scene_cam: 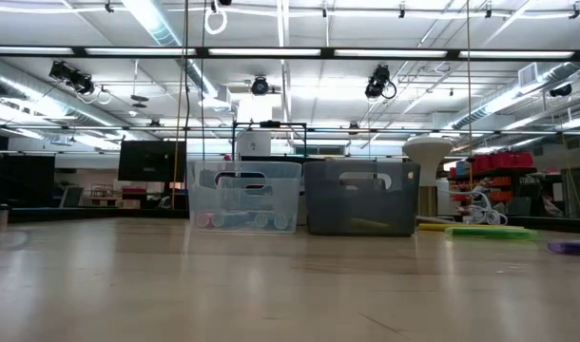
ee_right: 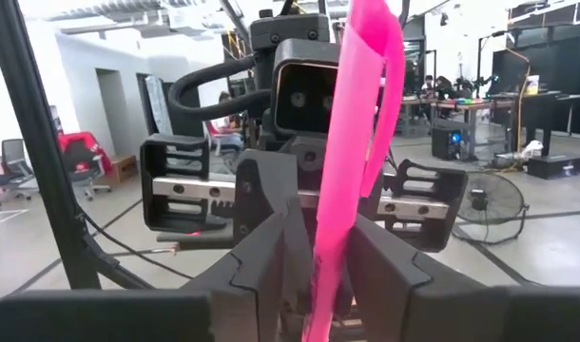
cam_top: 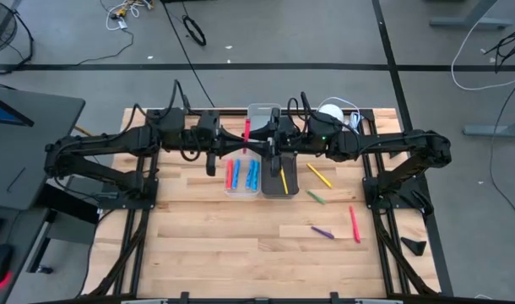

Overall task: Pick & Place Markers
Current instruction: Put the left pink marker pen into the black bin

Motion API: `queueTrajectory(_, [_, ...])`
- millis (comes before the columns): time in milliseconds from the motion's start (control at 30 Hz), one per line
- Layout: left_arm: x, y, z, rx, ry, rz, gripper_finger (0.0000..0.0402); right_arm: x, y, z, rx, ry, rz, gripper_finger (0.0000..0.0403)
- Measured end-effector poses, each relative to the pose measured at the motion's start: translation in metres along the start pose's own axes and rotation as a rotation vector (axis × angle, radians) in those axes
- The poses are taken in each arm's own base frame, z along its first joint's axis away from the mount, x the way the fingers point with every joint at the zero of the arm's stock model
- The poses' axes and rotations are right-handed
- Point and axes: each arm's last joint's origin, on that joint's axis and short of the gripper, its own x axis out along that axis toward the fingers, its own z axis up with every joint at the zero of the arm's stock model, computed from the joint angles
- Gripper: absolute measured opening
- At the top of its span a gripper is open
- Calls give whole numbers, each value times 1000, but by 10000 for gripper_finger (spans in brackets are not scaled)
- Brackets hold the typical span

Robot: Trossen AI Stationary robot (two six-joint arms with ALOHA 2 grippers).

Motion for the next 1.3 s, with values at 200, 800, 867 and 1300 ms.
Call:
queueTrajectory(200, [0,0,0,1,-4,4,24,0,1,0,5,6,34,71])
queueTrajectory(800, [-3,-1,-1,-8,32,-53,111,-17,4,10,33,78,4,16])
queueTrajectory(867, [-9,-2,-1,-12,59,-54,122,-27,3,16,23,114,-45,16])
queueTrajectory(1300, [-32,14,-7,-43,201,68,134,-86,-7,16,353,340,-588,16])
